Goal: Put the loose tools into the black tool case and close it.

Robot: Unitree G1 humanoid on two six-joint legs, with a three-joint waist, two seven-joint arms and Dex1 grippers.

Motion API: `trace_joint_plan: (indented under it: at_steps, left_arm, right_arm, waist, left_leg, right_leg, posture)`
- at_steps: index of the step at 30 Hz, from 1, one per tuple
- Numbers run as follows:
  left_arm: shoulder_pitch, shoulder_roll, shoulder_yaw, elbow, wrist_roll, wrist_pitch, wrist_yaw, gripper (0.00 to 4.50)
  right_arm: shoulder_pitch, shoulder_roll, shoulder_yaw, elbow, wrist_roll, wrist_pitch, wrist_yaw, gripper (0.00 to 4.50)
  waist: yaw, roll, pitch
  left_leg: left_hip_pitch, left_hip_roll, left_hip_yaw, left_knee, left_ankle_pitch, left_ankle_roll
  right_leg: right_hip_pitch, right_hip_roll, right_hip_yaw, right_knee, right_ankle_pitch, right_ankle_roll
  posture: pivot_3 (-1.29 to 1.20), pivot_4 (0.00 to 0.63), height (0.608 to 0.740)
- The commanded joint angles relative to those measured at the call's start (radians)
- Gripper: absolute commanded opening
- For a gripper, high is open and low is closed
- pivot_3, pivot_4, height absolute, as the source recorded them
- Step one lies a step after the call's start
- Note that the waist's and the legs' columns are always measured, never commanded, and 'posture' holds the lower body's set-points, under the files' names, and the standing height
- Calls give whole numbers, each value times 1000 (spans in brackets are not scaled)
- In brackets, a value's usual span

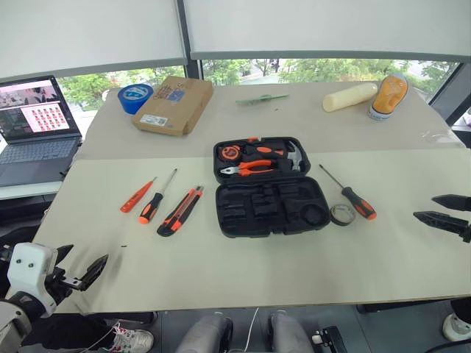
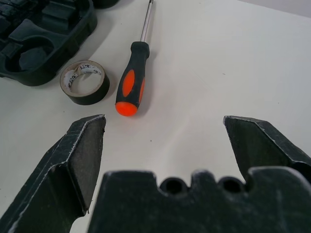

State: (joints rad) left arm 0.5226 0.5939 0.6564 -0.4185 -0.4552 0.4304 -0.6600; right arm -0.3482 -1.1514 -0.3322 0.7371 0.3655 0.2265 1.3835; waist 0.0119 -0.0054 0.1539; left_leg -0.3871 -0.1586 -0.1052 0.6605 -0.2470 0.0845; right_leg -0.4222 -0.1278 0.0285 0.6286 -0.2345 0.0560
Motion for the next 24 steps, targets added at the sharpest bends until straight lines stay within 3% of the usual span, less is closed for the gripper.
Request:
trace_joint_plan:
  at_steps: [1, 4, 7, 10, 16, 24]
  left_arm:
    - [-2, 6, 11, -8, 10, -12, 9, 4449]
    - [-34, 21, -28, 2, 56, -4, 41, 4449]
    - [-144, 52, -63, -45, 23, 106, 90, 4449]
    - [-241, 120, -143, -58, 95, 141, 119, 4449]
    - [-540, 165, -300, -30, 42, 402, 180, 4449]
    - [-770, 159, -503, 133, 93, 529, 204, 4449]
  right_arm:
    - [-9, -10, -23, 7, -4, -46, -2, 4492]
    - [5, -7, -37, 4, -5, -83, -19, 4492]
    - [-2, 0, -44, -123, 31, -51, -24, 4492]
    - [17, 21, -47, -326, 80, 19, -43, 4492]
    - [44, 104, 0, -812, 229, 232, -144, 4492]
    - [-6, 203, 105, -1079, 287, 320, -256, 4492]
  waist:
    - [0, 0, 0]
    - [1, 0, 0]
    - [3, 0, 0]
    - [1, 1, 0]
    - [0, 1, 0]
    - [4, -3, 2]
  left_leg:
    - [0, 0, 0, 0, 0, 0]
    - [0, 0, 0, 0, 0, 0]
    - [0, 0, 0, 0, 0, 0]
    - [0, 0, 0, 0, 1, -1]
    - [-1, 1, 0, 0, 2, -5]
    - [-2, 1, 0, 1, 5, -9]
  right_leg:
    - [0, 0, 0, 0, 0, 0]
    - [0, 0, 0, 0, 0, 0]
    - [0, 0, 0, 1, 0, 0]
    - [0, 1, 0, 1, 1, 0]
    - [-2, 6, 1, 3, 3, 0]
    - [-3, 8, 1, 1, 3, 1]
  posture:
    - [0, 150, 735]
    - [0, 150, 735]
    - [0, 150, 735]
    - [0, 150, 735]
    - [0, 150, 735]
    - [0, 150, 735]
